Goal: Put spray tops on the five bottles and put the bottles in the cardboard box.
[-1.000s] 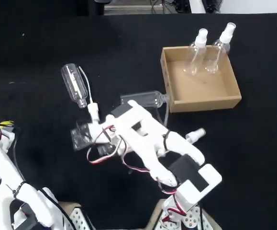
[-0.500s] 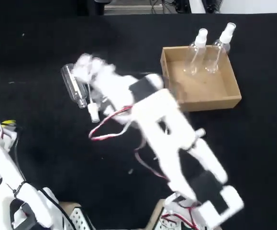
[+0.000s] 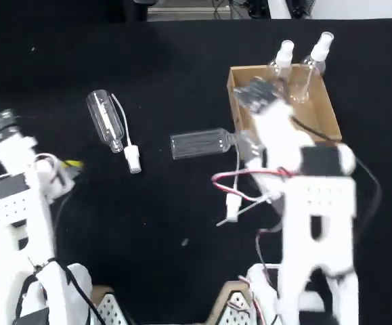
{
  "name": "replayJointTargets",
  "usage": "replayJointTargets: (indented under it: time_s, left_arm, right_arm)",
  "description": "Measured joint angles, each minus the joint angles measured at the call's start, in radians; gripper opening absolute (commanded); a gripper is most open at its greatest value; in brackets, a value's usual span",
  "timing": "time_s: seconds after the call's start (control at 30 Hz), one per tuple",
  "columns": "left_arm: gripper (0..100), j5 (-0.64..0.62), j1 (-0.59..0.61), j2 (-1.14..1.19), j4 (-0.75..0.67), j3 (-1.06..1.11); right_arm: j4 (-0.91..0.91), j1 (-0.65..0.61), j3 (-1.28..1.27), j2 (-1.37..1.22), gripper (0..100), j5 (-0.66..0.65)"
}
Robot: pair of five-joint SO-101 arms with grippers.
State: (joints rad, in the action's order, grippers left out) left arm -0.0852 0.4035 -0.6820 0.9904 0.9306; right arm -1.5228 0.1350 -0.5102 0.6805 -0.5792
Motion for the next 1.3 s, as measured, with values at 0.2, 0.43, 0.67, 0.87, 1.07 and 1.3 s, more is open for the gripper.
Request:
replayJointTargets:
  time_s: [0.2,0.43,0.67,0.87,1.07,1.3]
  left_arm:
    - [31,0.130,-0.295,0.000,0.153,-0.091]
    - [31,0.143,-0.687,0.000,0.207,-0.175]
    - [31,0.018,-0.965,0.058,0.041,-0.181]
    - [31,-0.135,-1.033,0.259,-0.143,-0.245]
    - [31,-0.262,-1.062,0.503,-0.212,-0.400]
    - [31,-0.282,-1.065,0.755,-0.212,-0.534]
  right_arm:
    - [0.114,0.311,-0.207,0.081,1.1,-0.101]
    - [0.304,0.614,-0.342,0.081,1.1,-0.117]
    - [0.368,0.842,-0.342,0.008,1.1,-0.117]
    - [0.371,0.898,-0.319,-0.091,1.1,-0.117]
    - [0.387,0.898,-0.318,-0.127,1.1,-0.120]
    - [0.414,0.898,-0.318,-0.127,1.1,-0.146]
